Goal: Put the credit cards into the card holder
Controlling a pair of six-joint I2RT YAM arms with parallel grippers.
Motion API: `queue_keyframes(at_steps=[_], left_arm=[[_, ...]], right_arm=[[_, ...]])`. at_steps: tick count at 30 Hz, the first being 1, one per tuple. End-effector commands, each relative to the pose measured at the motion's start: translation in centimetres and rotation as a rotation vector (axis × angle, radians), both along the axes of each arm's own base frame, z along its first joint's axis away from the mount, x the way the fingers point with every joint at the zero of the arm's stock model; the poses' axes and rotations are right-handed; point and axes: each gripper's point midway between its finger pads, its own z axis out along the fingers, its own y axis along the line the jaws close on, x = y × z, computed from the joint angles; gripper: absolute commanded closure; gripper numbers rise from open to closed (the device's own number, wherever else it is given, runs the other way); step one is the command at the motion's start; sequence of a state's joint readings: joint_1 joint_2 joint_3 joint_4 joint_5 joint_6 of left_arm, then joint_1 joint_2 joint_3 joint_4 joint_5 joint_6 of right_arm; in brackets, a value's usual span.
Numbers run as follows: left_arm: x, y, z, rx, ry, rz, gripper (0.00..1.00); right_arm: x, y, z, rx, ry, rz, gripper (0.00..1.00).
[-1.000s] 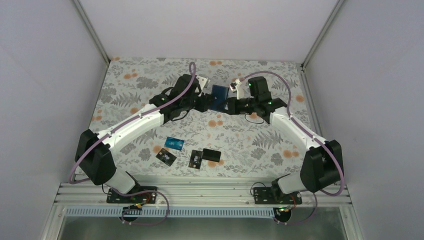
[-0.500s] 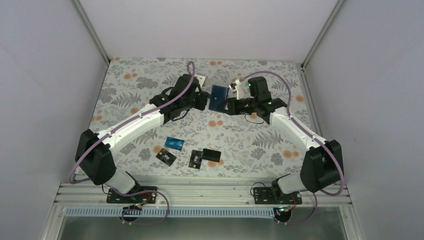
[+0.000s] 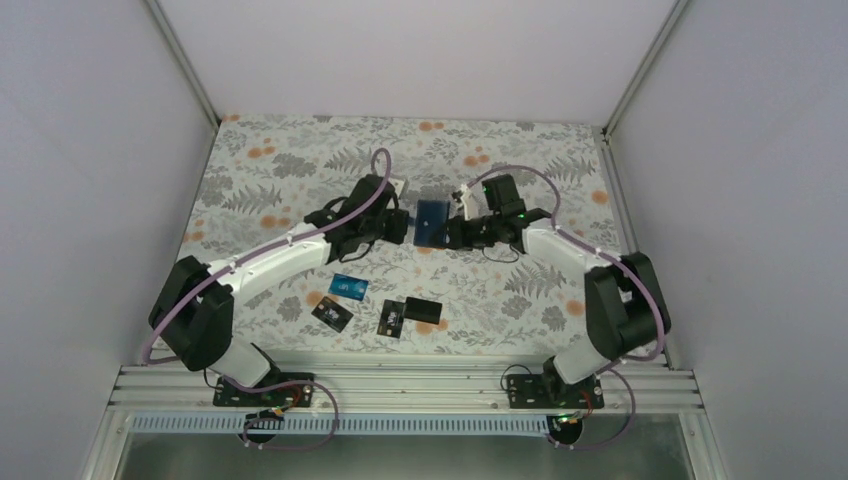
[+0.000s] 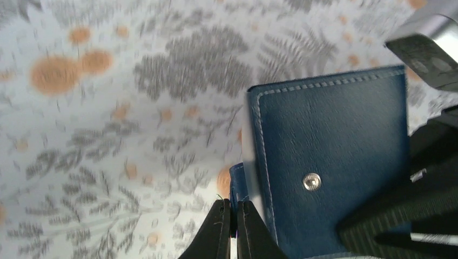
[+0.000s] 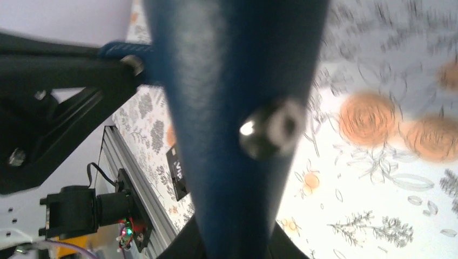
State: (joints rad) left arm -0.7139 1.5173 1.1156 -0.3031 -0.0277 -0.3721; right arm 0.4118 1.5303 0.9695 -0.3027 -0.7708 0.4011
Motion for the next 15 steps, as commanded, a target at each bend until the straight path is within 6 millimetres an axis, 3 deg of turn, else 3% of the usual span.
queue_keyframes(at_steps=[1, 6, 11, 15], left_arm=[[-0.9, 0.7, -1.2, -0.048, 0.023, 0.032, 0.98], [-1.7, 0.9, -3.8, -0.042, 0.083, 0.035, 0.98], [-2.2, 1.1, -5.1, -0.027, 0.115, 0.036, 0.98], [-2.3, 1.0, -5.4, -0.028, 0.124, 0.033, 0.98]], right_arm=[[-0.5, 0.3, -4.6, -0.053, 0.094, 0.001, 0.79], [-0.9, 0.1, -8.9, -0.12, 0.186, -0.012, 0.73], [-1.3, -1.1, -10.7, -0.208, 0.212, -0.046, 0.5], [-1.1, -2.4, -11.1, -0.296, 0.188, -0.081, 0.48]])
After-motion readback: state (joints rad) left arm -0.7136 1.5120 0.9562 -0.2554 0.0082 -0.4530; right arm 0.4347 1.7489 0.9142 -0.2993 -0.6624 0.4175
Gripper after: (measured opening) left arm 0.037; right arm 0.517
